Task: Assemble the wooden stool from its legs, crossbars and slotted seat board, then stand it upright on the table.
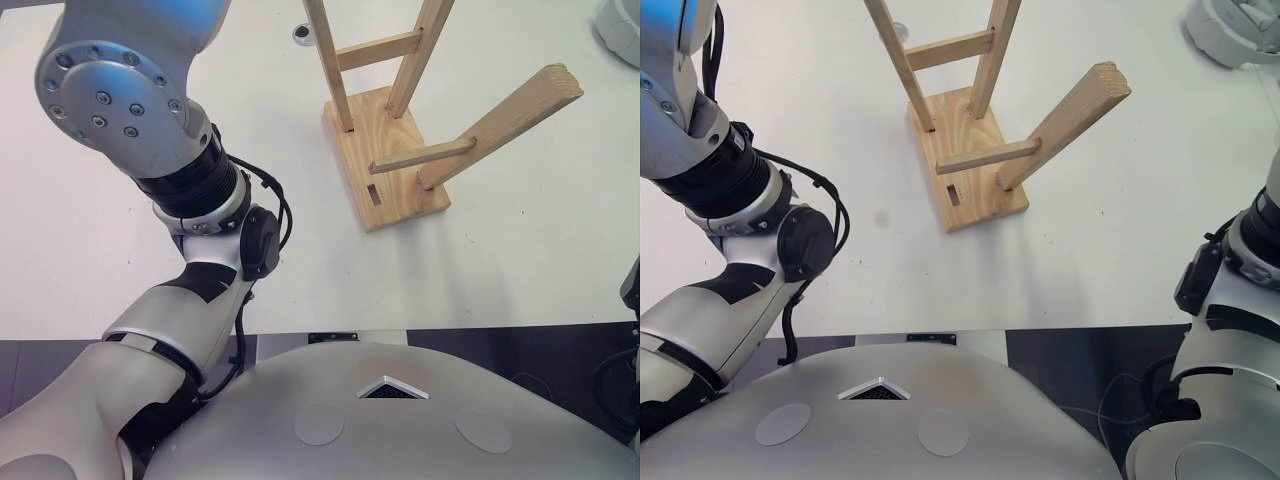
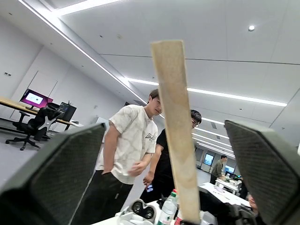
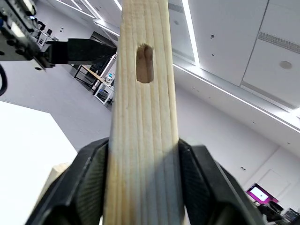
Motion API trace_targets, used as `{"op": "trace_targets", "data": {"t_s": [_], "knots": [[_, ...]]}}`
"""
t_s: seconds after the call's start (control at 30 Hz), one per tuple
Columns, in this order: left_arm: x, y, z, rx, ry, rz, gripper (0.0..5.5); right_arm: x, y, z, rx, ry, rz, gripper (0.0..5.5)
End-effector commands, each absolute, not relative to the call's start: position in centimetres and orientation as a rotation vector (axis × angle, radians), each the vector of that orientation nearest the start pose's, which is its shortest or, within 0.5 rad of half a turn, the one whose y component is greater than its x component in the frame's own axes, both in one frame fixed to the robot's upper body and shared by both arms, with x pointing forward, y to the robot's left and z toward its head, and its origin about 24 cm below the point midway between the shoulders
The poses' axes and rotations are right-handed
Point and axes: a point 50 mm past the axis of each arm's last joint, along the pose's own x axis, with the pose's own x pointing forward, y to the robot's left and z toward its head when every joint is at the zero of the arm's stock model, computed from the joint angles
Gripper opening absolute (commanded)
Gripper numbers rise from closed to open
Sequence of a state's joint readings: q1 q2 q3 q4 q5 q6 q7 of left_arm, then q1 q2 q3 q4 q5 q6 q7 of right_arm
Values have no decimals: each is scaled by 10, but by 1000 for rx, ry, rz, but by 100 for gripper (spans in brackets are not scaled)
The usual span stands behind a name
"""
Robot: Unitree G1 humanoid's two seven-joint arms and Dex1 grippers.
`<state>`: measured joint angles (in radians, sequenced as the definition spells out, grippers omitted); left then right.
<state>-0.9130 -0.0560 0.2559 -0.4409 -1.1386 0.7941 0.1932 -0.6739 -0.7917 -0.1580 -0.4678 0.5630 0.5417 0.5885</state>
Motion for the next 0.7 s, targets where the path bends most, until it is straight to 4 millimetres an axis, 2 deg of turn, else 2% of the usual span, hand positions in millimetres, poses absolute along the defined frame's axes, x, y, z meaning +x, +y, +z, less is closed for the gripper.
{"op": "trace_targets", "data": {"t_s": [0.03, 0.07, 0.17, 0.27, 0.7], "knots": [[261, 82, 318, -784, -381, -878, 466, 250, -165, 301, -465, -485, 850, 209], [258, 75, 319, -798, -380, -878, 466, 250, -163, 299, -465, -479, 868, 209], [251, 63, 322, -833, -382, -879, 419, 249, -162, 296, -467, -476, 889, 209], [248, 61, 323, -876, -381, -880, 351, 248, -161, 293, -479, -464, 907, 209], [246, 62, 320, -929, -354, -849, 123, 250, -168, 283, -490, -427, 906, 209]]}}
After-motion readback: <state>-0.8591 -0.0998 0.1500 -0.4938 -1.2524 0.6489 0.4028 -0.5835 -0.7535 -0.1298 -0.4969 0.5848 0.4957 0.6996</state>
